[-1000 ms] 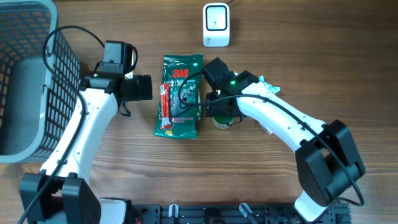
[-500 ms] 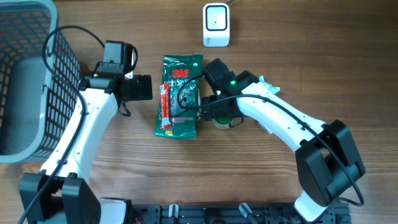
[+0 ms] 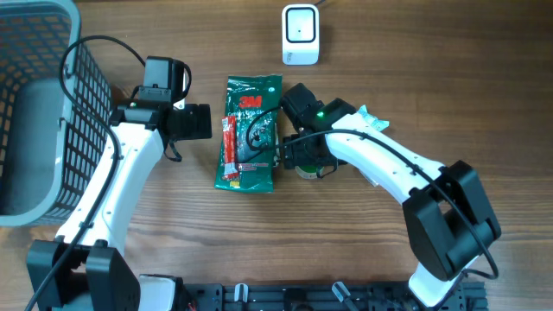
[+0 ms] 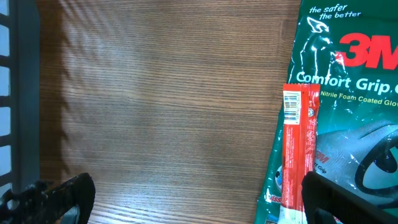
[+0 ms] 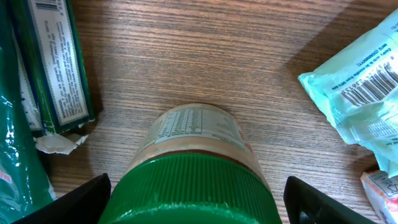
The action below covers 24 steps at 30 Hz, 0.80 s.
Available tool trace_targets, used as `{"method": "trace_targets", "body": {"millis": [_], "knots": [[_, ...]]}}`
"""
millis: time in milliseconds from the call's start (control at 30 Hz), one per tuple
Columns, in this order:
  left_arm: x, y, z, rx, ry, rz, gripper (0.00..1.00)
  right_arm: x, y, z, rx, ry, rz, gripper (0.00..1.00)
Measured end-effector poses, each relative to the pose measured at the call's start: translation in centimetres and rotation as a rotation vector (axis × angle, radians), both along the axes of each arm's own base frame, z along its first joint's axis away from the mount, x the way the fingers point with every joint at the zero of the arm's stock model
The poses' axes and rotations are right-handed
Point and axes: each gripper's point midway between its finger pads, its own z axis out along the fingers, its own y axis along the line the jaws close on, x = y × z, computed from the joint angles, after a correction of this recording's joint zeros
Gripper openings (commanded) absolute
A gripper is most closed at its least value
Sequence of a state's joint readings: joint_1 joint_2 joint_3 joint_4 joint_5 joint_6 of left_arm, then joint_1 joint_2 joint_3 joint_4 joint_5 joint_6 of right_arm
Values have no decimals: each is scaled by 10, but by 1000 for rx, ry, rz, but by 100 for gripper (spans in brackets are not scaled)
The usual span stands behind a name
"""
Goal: Scan the item barcode
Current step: 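Close the right gripper on the jar body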
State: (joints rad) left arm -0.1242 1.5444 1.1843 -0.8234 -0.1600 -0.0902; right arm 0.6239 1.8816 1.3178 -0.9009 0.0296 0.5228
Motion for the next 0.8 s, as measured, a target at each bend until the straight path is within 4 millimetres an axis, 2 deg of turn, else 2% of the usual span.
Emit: {"method": "trace_targets", "body": {"millis": [300,467,533,733,800], "knots": [[0,0,0,0,0,0,100,-2,-2,-16,-25,35,0,88],[0,0,0,0,0,0,100,-1,-1,-17,-22,31,0,88],[0,0,0,0,0,0,100,-1,-1,-16,-21,30,0,83],[0,0,0,0,0,0,100,-2,0,-16,-18,35,-3,76],[0,0,0,0,0,0,100,-6,0,-14,-15,58,-3,70]]}}
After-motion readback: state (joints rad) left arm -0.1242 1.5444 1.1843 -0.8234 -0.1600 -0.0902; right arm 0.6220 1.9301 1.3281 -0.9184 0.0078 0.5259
